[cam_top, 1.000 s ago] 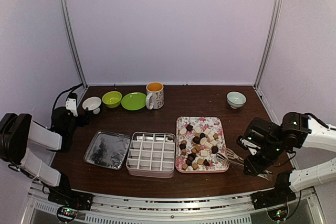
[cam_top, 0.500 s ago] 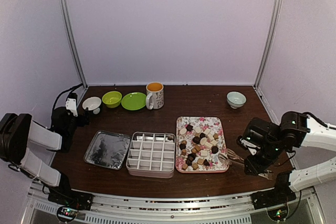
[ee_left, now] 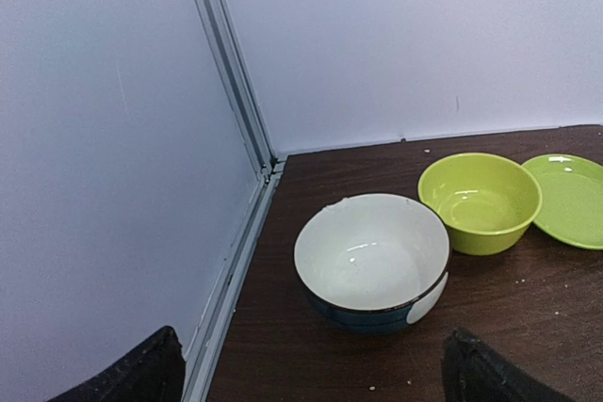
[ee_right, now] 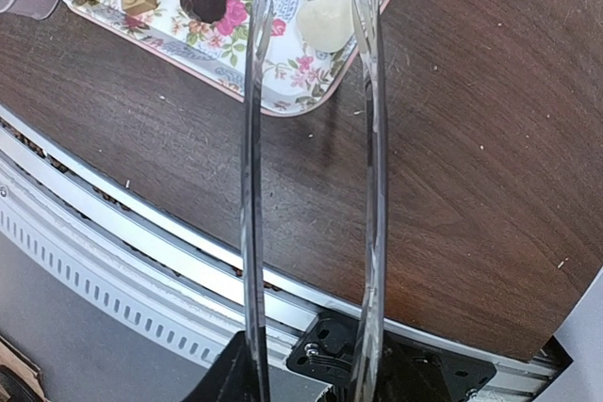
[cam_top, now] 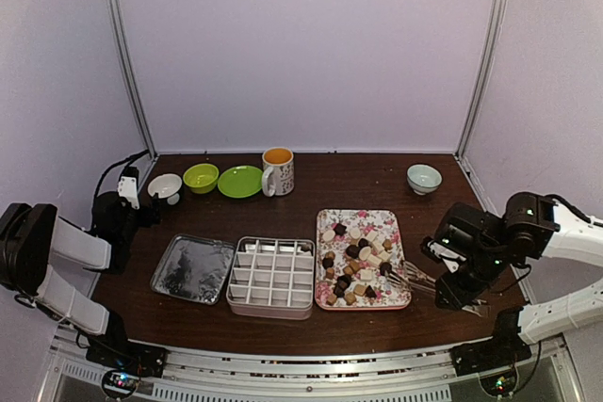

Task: Pack the chocolate
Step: Pick up the fake chocolate from the plate, then place the fake chocolate in the empty pocket of the box.

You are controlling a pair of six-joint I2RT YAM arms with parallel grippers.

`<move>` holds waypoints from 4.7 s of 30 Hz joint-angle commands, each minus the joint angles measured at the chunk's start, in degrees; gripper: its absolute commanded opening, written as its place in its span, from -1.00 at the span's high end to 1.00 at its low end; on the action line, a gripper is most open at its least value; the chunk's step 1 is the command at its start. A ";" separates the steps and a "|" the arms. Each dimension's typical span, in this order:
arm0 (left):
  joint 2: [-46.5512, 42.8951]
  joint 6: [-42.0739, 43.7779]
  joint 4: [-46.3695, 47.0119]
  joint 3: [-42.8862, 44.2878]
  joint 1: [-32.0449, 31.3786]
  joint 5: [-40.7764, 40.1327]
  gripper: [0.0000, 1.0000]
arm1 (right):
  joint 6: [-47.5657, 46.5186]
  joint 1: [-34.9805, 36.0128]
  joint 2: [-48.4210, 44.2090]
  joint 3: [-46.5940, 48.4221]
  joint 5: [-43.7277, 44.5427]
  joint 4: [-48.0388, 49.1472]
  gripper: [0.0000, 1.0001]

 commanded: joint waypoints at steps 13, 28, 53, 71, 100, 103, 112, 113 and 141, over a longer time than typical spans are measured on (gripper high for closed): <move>0.05 -0.33 3.03 1.25 0.32 -0.12 -0.95 | -1.25 0.60 1.54 -1.70 0.64 1.40 0.21; 0.06 -0.37 2.99 1.25 0.38 -0.07 -0.95 | -1.36 0.63 3.04 -2.93 1.00 2.07 0.17; 0.06 -0.37 3.00 1.25 0.39 -0.06 -0.96 | -0.67 1.57 4.37 -1.51 1.60 0.01 0.33; 0.07 -0.37 3.00 1.29 0.39 -0.12 -0.96 | 0.16 2.48 4.30 -1.63 -2.29 5.54 0.41; 0.03 -0.37 3.02 1.25 0.34 -0.12 -0.95 | 0.31 2.45 3.49 4.01 0.04 11.29 0.49; 0.03 -0.37 3.02 1.25 0.39 -0.11 -0.96 | 0.32 2.46 3.23 4.10 0.07 11.52 0.49; 0.07 -0.37 3.05 1.25 0.39 -0.12 -0.96 | -0.51 2.45 4.12 6.45 1.99 13.22 0.49; 0.07 -0.37 2.97 1.25 0.34 -0.12 -0.95 | -0.54 2.41 4.34 6.68 2.14 13.54 0.49; 0.07 -0.40 3.00 1.25 0.39 -0.07 -0.96 | -2.87 2.22 17.15 15.00 1.73 32.05 0.51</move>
